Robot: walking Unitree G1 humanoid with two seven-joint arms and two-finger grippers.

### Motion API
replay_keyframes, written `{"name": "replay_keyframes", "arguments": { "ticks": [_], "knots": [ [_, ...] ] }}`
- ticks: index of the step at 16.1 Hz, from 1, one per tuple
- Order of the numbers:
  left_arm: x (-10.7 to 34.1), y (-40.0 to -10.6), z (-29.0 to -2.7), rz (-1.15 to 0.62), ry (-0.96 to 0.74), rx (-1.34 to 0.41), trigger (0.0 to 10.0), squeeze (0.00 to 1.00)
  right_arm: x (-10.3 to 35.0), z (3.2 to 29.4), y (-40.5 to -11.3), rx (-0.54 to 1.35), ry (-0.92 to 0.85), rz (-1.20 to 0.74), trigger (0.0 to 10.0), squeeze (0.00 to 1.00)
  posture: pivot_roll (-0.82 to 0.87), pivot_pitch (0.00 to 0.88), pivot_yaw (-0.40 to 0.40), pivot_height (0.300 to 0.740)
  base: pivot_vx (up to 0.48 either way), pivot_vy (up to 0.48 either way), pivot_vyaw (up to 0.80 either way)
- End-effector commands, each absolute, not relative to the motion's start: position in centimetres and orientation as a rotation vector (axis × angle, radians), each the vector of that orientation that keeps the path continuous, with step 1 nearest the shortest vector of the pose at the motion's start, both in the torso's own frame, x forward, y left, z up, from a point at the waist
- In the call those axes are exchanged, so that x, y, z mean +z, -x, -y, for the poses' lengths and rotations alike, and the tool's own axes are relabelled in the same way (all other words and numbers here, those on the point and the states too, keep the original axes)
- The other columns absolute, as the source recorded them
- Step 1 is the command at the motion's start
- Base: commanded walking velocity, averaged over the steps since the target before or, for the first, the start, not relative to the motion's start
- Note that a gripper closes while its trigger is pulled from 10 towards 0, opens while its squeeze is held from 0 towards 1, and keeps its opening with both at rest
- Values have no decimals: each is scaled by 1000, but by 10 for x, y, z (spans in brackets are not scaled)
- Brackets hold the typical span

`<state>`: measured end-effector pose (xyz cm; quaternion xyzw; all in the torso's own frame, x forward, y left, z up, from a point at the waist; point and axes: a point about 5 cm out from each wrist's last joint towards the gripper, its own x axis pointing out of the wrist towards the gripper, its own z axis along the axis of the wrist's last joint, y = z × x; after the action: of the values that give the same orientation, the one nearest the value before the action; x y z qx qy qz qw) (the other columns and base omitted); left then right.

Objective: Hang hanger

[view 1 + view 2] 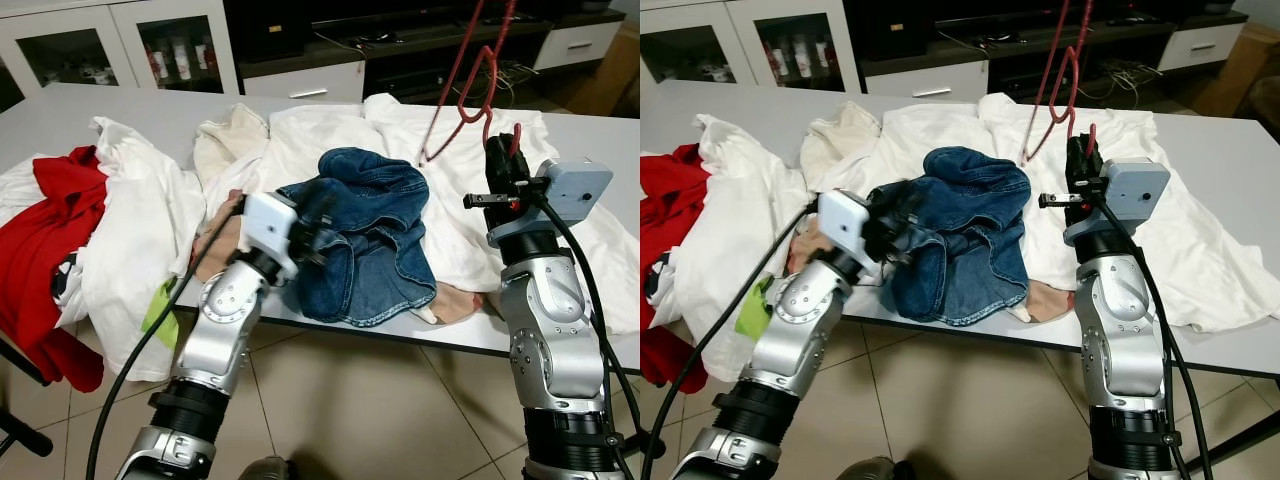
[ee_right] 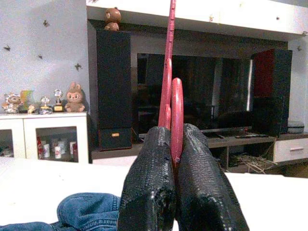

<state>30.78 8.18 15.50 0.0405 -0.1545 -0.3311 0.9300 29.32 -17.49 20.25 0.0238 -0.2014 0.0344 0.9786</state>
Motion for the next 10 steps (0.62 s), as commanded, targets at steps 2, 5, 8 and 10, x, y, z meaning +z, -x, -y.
{"name": "replay_keyframes", "arguments": {
  "ticks": [2,5,8,10],
  "knots": [
    [154,-297,-66,314,-77,-857,10000,0,204,174,-292,65,-44,413,10000,0,62,6,61,740,0,0,0],
    [131,-282,-57,170,-88,-1069,10000,0,204,174,-293,63,-47,415,10000,0,61,6,64,740,0,0,0],
    [113,-292,-69,29,-167,-991,10000,0,204,175,-293,63,-47,413,10000,0,66,5,62,740,0,0,0],
    [97,-306,-84,-100,-296,-860,10000,0,204,174,-294,68,-47,412,10000,0,70,4,58,740,0,0,0]
  ]
}}
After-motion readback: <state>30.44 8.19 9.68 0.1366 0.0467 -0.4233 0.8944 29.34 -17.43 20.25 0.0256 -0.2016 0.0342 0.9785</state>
